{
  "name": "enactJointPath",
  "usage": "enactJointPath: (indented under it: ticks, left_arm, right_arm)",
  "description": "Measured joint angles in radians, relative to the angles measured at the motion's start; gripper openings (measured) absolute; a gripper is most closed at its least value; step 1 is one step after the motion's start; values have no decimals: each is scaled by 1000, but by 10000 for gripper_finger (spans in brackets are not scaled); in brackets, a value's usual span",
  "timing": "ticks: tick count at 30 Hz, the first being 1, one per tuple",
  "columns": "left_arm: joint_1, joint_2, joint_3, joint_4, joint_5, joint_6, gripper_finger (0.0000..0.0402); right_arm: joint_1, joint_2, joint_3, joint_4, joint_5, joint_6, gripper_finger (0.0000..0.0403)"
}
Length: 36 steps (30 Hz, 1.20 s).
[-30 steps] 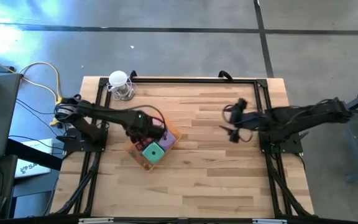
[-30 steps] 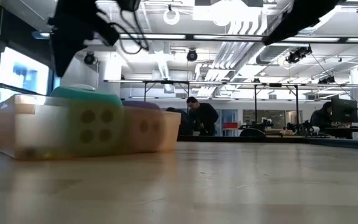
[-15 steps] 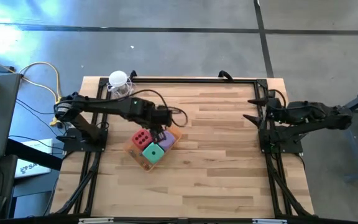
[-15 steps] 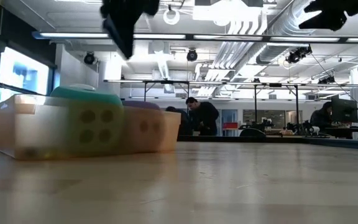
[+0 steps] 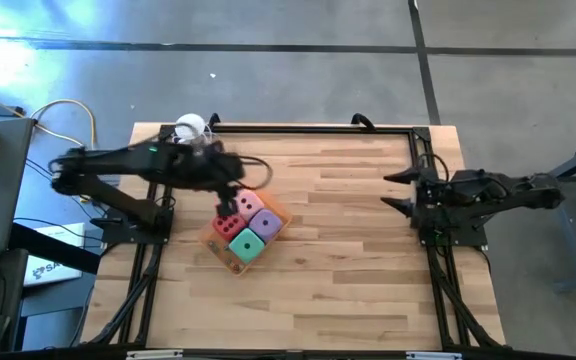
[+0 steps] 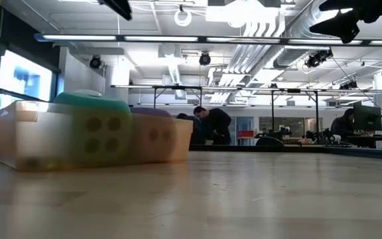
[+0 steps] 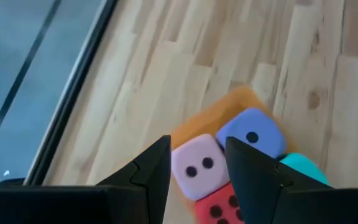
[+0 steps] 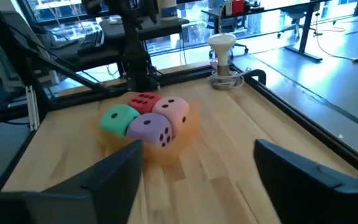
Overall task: Pick & Place Dice
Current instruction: Return to Home Position
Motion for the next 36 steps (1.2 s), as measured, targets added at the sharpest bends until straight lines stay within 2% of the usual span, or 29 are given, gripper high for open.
enactJointPath:
  ticks: [2,4,9,11,14,17,22,28,36]
  left_arm:
    - [2,-82,-54,25,-5,-8,144]
    - [1,-174,-136,78,-5,-15,144]
    - [-17,-413,-429,263,-4,-18,144]
    - [-26,-506,-551,361,-2,-18,144]
    - [-42,-629,-714,489,-1,10,144]
    - [-50,-734,-844,607,0,44,144]
    - [-50,-871,-978,725,-1,53,144]
    - [-50,-942,-1049,746,-1,52,144]
    - [-50,-938,-1056,747,-1,72,144]
  right_arm:
    - [0,12,-11,27,0,-1,266]
    - [0,16,-23,53,-7,-5,214]
    - [0,12,-79,133,-89,-44,47]
    - [0,5,-105,160,-107,-71,15]
    - [0,-13,-148,226,-118,-124,7]
    - [-19,-35,-191,319,-172,-190,3]
    - [-68,-91,-258,331,-267,-202,2]
    - [-112,-195,-386,368,-256,-110,2]
    - [-118,-331,-551,485,-296,-106,2]
